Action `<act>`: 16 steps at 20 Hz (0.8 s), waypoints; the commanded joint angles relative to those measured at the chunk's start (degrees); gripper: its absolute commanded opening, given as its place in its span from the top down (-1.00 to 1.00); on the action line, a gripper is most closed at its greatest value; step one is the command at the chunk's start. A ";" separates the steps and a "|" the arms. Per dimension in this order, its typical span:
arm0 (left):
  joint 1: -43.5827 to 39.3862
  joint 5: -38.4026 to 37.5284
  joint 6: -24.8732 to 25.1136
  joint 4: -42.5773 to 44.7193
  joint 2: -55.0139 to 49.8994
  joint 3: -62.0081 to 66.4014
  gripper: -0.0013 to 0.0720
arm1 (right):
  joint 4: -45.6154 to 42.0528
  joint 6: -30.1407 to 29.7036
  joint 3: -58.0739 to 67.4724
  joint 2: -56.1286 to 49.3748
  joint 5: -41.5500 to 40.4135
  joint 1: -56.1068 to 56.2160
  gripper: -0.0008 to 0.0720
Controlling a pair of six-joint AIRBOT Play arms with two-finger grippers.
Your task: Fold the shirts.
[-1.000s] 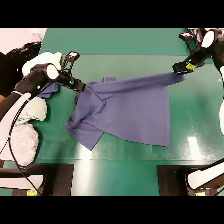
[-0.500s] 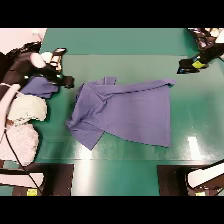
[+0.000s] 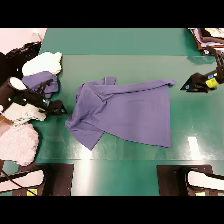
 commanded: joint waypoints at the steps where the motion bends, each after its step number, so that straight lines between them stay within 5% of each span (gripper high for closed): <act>1: 0.74 5.46 2.34 -5.90 0.66 -8.02 -0.25 | 1.97 -0.72 -8.61 5.51 -0.76 -1.03 -0.29; 6: -0.24 6.25 2.16 -7.87 0.66 -11.17 -0.18 | 1.99 -0.72 -15.28 10.16 -2.03 -1.60 -0.28; 7: -0.79 6.25 2.43 -7.80 0.66 -11.21 0.10 | 1.86 -0.72 -16.52 10.97 -2.05 -2.05 -0.28; 8: -1.09 6.34 2.62 -7.87 0.68 -11.17 0.70 | 1.84 -0.72 -17.70 11.63 -1.88 -2.56 -0.28; 9: -1.07 6.12 2.78 -8.09 0.70 -10.97 0.90 | 1.53 -0.72 -19.34 12.61 -1.57 -3.67 -0.28; 16: -0.98 5.68 2.69 -7.21 10.69 -5.49 0.90 | -5.97 -0.72 -41.13 20.72 -2.64 -14.71 -0.27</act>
